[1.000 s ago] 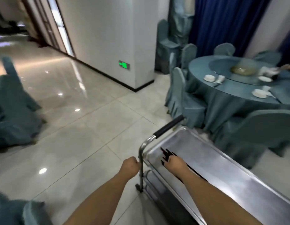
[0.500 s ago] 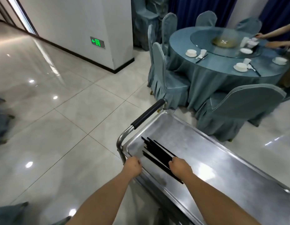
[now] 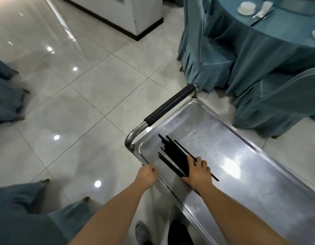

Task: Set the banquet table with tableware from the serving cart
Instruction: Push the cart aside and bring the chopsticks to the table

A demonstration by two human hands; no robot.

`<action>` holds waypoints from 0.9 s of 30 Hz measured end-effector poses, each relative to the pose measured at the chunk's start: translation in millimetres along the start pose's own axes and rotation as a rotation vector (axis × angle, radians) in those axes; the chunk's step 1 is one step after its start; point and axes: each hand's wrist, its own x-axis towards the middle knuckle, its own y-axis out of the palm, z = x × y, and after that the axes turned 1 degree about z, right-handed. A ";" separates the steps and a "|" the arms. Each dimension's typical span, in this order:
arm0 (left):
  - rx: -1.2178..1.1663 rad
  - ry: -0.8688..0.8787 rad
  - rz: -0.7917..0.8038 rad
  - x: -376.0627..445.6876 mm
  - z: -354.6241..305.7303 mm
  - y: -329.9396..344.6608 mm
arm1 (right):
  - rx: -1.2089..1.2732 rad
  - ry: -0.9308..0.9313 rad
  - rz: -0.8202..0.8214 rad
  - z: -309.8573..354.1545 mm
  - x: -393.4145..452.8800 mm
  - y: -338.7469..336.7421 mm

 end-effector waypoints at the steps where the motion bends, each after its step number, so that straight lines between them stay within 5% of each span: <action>1: -0.008 -0.007 0.004 1.1 -0.6 0.8 | -0.015 -0.016 -0.027 1.4 1.0 2.3; 27: -0.020 -0.043 0.045 21.1 3.9 2.7 | -0.018 0.104 -0.057 30.4 16.0 23.3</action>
